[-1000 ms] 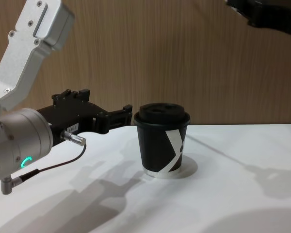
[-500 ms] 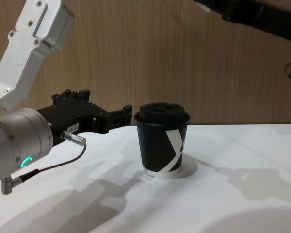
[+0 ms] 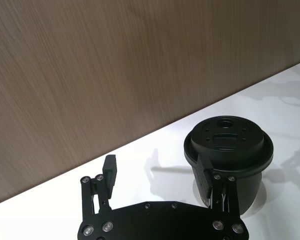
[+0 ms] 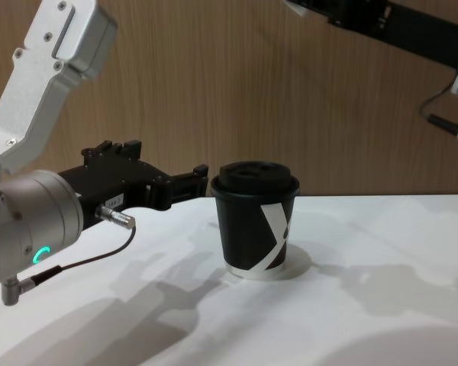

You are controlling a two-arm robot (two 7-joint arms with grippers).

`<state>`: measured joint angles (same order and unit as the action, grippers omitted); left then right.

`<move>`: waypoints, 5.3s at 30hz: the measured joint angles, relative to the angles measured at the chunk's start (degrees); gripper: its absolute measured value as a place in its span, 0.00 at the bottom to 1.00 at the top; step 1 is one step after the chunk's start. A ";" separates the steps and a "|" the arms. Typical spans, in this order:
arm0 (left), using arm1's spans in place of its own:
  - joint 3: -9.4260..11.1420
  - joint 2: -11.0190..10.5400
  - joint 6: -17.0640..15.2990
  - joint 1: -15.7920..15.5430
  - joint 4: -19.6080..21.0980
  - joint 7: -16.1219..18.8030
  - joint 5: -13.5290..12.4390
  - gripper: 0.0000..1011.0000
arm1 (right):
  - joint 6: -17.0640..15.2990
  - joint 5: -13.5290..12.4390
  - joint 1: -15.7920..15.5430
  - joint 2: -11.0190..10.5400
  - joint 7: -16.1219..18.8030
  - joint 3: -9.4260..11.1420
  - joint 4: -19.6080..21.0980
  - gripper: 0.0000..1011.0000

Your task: Pick up the straw with one hand, pass it to the other hand, and insert it into the cup.

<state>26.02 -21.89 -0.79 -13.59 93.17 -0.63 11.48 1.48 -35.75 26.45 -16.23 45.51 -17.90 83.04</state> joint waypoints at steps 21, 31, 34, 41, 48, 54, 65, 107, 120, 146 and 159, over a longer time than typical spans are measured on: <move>-0.70 0.53 1.12 -1.46 2.01 -5.52 3.83 0.99 | -0.61 -1.54 1.00 0.44 1.29 -0.64 -1.19 0.01; -0.97 2.10 2.48 -4.15 2.27 -10.40 7.22 0.99 | -0.67 -1.71 1.09 0.48 1.43 -0.72 -1.34 0.01; -1.20 2.47 2.88 -4.80 2.45 -11.50 7.96 0.99 | -0.69 -1.75 1.11 0.50 1.44 -0.74 -1.36 0.01; -1.92 2.96 3.46 -5.43 2.99 -12.84 8.98 0.99 | -0.70 -1.80 1.14 0.53 1.47 -0.77 -1.40 0.01; -2.90 2.88 3.33 -5.02 4.23 -12.64 8.71 0.99 | -0.70 -1.84 1.17 0.53 1.52 -0.77 -1.44 0.01; -3.81 2.25 2.50 -4.16 5.39 -12.31 8.42 0.99 | -0.70 -1.85 1.18 0.53 1.53 -0.77 -1.44 0.01; -5.45 0.47 0.10 -2.43 7.90 -13.59 9.18 0.99 | -0.70 -1.85 1.18 0.53 1.53 -0.77 -1.44 0.01; -12.37 1.13 4.51 -0.48 1.10 -33.11 32.60 0.99 | -0.70 -1.84 1.17 0.53 1.52 -0.76 -1.43 0.01; -10.51 3.27 4.04 -6.58 -7.14 -39.62 37.68 0.99 | -0.70 -1.84 1.17 0.52 1.52 -0.76 -1.43 0.01; -7.96 4.63 4.79 -13.20 -14.46 -47.30 41.51 0.99 | -0.70 -1.84 1.17 0.53 1.52 -0.76 -1.43 0.01; -7.02 5.81 4.33 -15.79 -17.38 -49.42 43.67 0.99 | -0.70 -1.84 1.17 0.53 1.52 -0.76 -1.43 0.01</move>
<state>19.00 -16.08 3.54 -29.38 75.79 -50.05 55.15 0.79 -37.59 27.62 -15.71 47.04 -18.66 81.61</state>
